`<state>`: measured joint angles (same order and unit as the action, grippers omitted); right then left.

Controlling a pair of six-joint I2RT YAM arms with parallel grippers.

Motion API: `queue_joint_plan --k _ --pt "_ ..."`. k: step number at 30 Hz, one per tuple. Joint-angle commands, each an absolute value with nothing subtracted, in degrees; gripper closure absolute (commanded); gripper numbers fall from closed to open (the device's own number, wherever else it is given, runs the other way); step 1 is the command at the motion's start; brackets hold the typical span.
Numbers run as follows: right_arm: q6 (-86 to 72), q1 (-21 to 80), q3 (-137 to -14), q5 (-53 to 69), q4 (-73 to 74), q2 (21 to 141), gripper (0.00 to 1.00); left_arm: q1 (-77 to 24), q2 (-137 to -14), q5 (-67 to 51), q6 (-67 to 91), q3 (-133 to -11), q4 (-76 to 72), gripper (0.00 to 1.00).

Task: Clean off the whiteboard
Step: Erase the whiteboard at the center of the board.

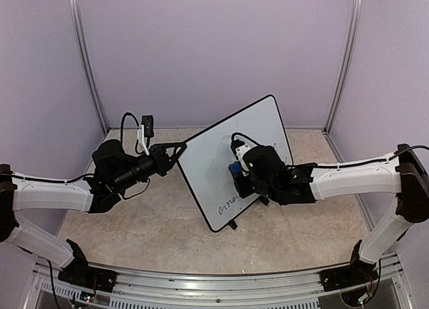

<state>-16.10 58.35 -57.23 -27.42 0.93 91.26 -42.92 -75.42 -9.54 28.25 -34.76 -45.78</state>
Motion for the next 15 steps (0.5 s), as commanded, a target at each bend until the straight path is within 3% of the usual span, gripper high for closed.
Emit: queue_joint_plan --k 1,15 --pt "-12.1 56.5 -61.4 -28.4 -3.7 93.0 0.76 -45.3 -76.6 -20.8 24.6 -33.5 -42.7 1.0" --pt "-21.3 57.0 -47.8 -25.1 -3.4 88.3 0.76 -45.3 -76.4 -20.7 24.7 -33.5 -42.8 1.0"
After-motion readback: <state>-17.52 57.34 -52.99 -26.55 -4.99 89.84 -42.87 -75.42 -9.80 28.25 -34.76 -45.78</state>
